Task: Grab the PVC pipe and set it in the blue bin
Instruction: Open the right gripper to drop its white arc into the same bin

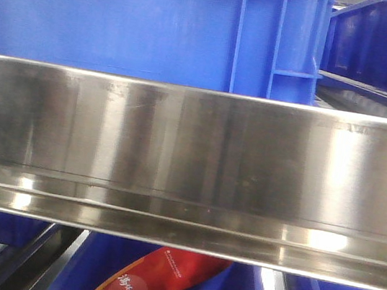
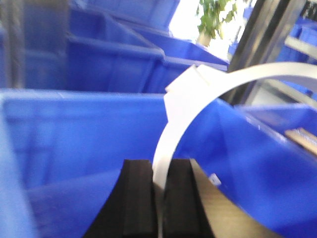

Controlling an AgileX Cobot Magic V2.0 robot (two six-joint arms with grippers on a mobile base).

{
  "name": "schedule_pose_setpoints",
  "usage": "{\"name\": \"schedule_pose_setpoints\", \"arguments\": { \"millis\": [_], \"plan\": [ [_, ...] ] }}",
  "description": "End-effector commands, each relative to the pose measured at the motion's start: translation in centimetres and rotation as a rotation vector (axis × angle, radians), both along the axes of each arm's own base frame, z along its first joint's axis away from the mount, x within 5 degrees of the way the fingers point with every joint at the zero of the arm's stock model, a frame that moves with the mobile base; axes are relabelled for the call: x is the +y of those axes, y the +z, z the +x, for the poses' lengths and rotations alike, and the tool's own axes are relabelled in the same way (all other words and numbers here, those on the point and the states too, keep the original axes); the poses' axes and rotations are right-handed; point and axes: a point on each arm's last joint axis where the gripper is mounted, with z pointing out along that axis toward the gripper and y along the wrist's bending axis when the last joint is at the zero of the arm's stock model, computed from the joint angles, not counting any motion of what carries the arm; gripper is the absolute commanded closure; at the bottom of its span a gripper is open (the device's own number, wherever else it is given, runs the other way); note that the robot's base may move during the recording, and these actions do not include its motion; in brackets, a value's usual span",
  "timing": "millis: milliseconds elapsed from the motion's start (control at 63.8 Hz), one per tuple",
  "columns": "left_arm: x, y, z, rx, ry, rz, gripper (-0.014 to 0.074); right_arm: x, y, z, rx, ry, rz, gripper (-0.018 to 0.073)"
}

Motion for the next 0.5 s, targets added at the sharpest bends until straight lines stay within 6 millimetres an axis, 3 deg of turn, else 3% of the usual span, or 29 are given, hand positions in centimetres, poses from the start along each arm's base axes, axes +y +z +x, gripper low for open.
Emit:
{"name": "schedule_pose_setpoints", "arguments": {
  "millis": [0, 235, 314, 486],
  "plan": [
    [0.05, 0.17, -0.22, -0.009, 0.001, -0.016, 0.0707, -0.01, 0.21, 0.55, -0.035, -0.030, -0.002, 0.0727],
    [0.05, 0.17, -0.22, -0.009, 0.001, -0.016, 0.0707, 0.20, -0.50, 1.26, -0.020, -0.039, -0.009, 0.0707],
    [0.07, 0.19, -0.20, -0.012, 0.004, -0.017, 0.0707, 0.20, -0.50, 1.27, -0.020, -0.039, -0.009, 0.0629],
    [0.10, 0.23, -0.19, -0.015, 0.008, -0.019, 0.0707, 0.14, -0.43, 1.31, -0.028, -0.047, -0.006, 0.0337]
  ]
}}
